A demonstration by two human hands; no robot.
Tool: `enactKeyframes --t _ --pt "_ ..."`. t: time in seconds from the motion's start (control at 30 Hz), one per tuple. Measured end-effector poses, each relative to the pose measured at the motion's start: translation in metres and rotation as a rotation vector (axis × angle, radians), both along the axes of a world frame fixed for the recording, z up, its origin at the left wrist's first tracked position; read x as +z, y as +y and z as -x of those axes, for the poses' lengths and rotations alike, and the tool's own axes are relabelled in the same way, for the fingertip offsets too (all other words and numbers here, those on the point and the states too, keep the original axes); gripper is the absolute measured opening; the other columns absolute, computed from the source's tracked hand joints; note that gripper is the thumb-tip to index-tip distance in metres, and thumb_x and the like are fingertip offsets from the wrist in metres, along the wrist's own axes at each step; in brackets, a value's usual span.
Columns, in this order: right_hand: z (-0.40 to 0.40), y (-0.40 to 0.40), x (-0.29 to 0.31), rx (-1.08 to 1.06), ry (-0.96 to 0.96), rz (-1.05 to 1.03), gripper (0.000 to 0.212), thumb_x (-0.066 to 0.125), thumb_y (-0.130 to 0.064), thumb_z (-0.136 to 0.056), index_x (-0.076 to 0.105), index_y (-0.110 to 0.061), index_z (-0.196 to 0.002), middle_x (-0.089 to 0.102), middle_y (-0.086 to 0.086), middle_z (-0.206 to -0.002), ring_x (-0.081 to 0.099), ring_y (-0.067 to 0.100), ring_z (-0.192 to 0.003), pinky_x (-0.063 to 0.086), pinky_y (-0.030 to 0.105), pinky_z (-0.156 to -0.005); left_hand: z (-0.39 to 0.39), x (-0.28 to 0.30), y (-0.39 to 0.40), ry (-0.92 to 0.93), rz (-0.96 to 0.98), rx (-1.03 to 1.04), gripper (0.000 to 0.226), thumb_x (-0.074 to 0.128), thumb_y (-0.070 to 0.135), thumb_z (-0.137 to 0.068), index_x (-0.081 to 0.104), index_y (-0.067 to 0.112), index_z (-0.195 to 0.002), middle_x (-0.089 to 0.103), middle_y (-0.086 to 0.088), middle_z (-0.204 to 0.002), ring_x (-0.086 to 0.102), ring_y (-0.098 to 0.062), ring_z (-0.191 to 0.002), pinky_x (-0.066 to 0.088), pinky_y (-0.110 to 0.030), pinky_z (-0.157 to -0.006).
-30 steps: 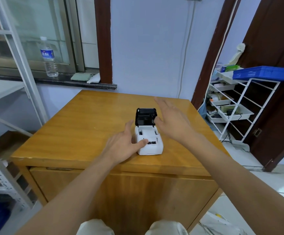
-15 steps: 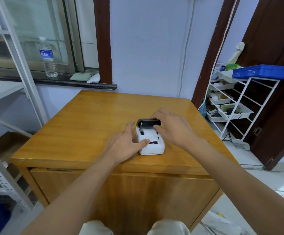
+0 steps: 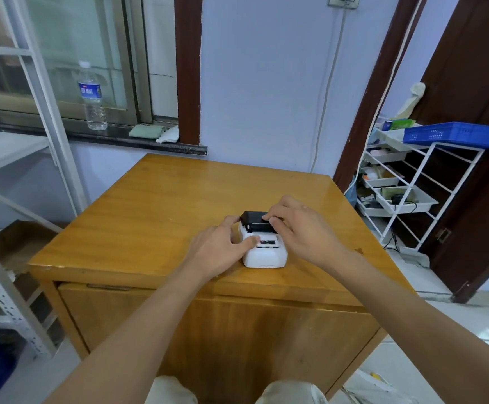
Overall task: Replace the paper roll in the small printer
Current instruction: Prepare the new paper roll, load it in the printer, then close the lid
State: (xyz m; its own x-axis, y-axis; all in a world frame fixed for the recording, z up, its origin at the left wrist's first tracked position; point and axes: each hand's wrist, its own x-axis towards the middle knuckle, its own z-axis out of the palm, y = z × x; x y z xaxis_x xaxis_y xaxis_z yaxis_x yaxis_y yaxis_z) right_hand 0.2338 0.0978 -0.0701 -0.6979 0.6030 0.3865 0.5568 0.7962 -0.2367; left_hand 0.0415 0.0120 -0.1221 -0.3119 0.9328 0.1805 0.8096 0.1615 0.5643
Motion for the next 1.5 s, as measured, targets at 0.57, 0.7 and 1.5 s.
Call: enactKeyframes --t 0.57,0.7,1.5 --pt "0.064 0.064 0.072 -0.247 -0.746 0.752 0.048 0.074 -0.044 -0.096 0.063 -0.02 -0.136 0.08 -0.004 -0.077 0.072 0.007 -0.059 0.039 0.02 -0.051 -0.001 0.006 -0.005 -0.12 -0.019 -0.06 0.06 0.044 0.051 -0.103 0.042 0.03 -0.159 0.074 0.006 -0.083 0.069 -0.014 -0.084 0.057 -0.043 -0.077" --pt "0.08 0.072 0.076 -0.25 -0.87 0.758 0.052 0.074 -0.043 -0.096 0.061 -0.017 -0.14 0.08 -0.006 -0.074 0.068 0.005 -0.054 0.036 0.019 -0.046 0.0 0.005 -0.006 -0.204 -0.008 -0.072 0.057 0.045 0.035 -0.098 0.045 0.033 -0.156 0.076 0.006 -0.078 0.069 -0.013 -0.085 0.055 -0.04 -0.08" --pt "0.047 0.063 0.068 -0.227 -0.697 0.916 0.056 0.068 -0.054 -0.097 0.054 -0.02 -0.139 0.073 0.001 -0.085 0.066 0.01 -0.059 0.037 0.017 -0.042 -0.005 0.009 -0.006 -0.208 -0.003 -0.055 0.059 0.047 0.051 -0.102 0.041 0.032 -0.158 0.077 0.005 -0.076 0.071 -0.014 -0.082 0.057 -0.045 -0.077"
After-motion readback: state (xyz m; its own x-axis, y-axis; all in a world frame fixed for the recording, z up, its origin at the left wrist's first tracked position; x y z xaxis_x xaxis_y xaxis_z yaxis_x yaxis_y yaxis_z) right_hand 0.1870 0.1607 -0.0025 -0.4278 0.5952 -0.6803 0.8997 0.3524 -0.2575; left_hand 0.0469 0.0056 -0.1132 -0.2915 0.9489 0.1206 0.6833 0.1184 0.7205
